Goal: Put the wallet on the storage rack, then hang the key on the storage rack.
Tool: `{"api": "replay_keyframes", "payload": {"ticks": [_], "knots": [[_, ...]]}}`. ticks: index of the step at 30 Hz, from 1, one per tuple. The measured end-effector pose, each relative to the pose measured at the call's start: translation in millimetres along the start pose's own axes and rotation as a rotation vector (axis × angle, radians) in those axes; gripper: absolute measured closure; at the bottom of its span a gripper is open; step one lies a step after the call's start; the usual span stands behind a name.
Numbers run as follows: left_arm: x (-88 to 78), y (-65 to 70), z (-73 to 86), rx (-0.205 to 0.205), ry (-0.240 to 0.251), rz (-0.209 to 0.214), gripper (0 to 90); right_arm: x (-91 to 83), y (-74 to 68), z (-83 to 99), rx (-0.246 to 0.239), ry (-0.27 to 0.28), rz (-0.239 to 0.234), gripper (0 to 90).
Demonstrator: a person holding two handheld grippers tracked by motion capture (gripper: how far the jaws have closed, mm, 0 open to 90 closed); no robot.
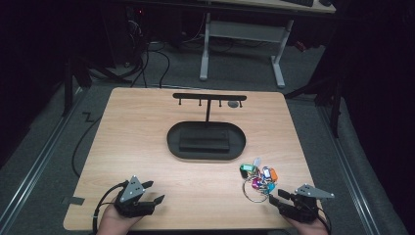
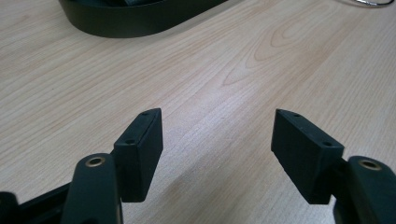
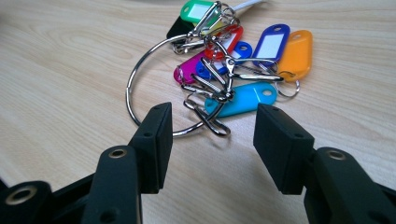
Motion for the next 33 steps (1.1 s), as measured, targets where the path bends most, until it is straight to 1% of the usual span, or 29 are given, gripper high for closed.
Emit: {"api": "replay_keyframes", "payload": {"ticks": [2, 7, 8, 9, 10, 11, 14, 17, 20, 22, 23, 24, 25, 27, 28, 30, 33], "knots": [[1.0, 0.2, -1.0, 0.015, -0.003, 0.002, 34.0, 2.9, -2.9, -3.8, -0.003, -0.019, 0.014, 48.0], [1.6, 0.7, -7.7, 0.012, 0.025, 0.015, 33.9, 3.0, -9.1, -13.5, -0.031, -0.048, 0.054, 48.0], [2.2, 1.0, -8.0, 0.025, 0.025, 0.013, 33.5, 2.8, -9.9, -14.4, -0.032, -0.055, 0.058, 48.0], [2.8, 1.4, -7.6, 0.049, 0.019, 0.01, 32.8, 2.4, -11.5, -15.1, -0.027, -0.068, 0.06, 48.1], [3.1, 1.2, -7.1, 0.066, 0.014, 0.003, 31.9, 2.7, -12.4, -15.9, -0.035, -0.081, 0.064, 48.0], [3.5, 1.0, -6.5, 0.074, 0.013, 0.006, 30.9, 3.3, -13.2, -16.5, -0.037, -0.09, 0.068, 47.9], [2.9, -1.3, -7.8, 0.06, 0.026, 0.015, 29.8, 4.4, -16.6, -19.6, -0.05, -0.126, 0.077, 47.5], [2.8, -4.1, -9.0, 0.055, 0.039, -0.009, 27.7, 4.2, -21.9, -22.5, -0.06, -0.167, 0.092, 49.1], [3.6, -5.2, -8.5, 0.057, 0.03, -0.026, 25.6, 4.4, -28.0, -24.3, -0.082, -0.209, 0.092, 48.3], [4.4, -4.8, -9.5, 0.052, 0.022, -0.021, 25.2, 5.0, -30.3, -24.0, -0.088, -0.245, 0.093, 47.2], [4.6, -4.1, -9.6, 0.052, 0.017, -0.012, 26.0, 5.4, -31.4, -23.3, -0.089, -0.265, 0.088, 46.7], [5.1, -2.5, -10.1, 0.057, 0.011, 0.007, 28.1, 5.7, -32.0, -22.7, -0.094, -0.28, 0.086, 46.4], [5.2, -2.3, -10.6, 0.064, 0.008, 0.006, 29.4, 6.3, -32.1, -21.6, -0.118, -0.309, 0.086, 46.1], [5.0, -3.1, -12.1, 0.072, 0.008, -0.002, 29.4, 6.3, -30.4, -20.9, -0.138, -0.349, 0.098, 45.1], [5.1, -3.6, -12.8, 0.068, 0.009, 0.0, 29.1, 5.9, -29.0, -21.6, -0.148, -0.362, 0.102, 44.9], [5.8, -4.3, -12.0, 0.067, 0.003, -0.001, 28.2, 4.5, -28.1, -23.9, -0.151, -0.384, 0.104, 44.4], [6.7, -4.1, -11.1, 0.073, -0.011, 0.003, 28.0, 3.1, -30.9, -31.8, -0.155, -0.386, 0.092, 44.1]]}}
Point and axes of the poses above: each handheld gripper's, and its own axes: x roughly forward along the jaws, z roughly out of its underside, y roughly to its right, the point moved 7 cm from there along x, roughly forward along the jaws, and after that the axes turned 3 degrees about z, right-handed, at the moved point
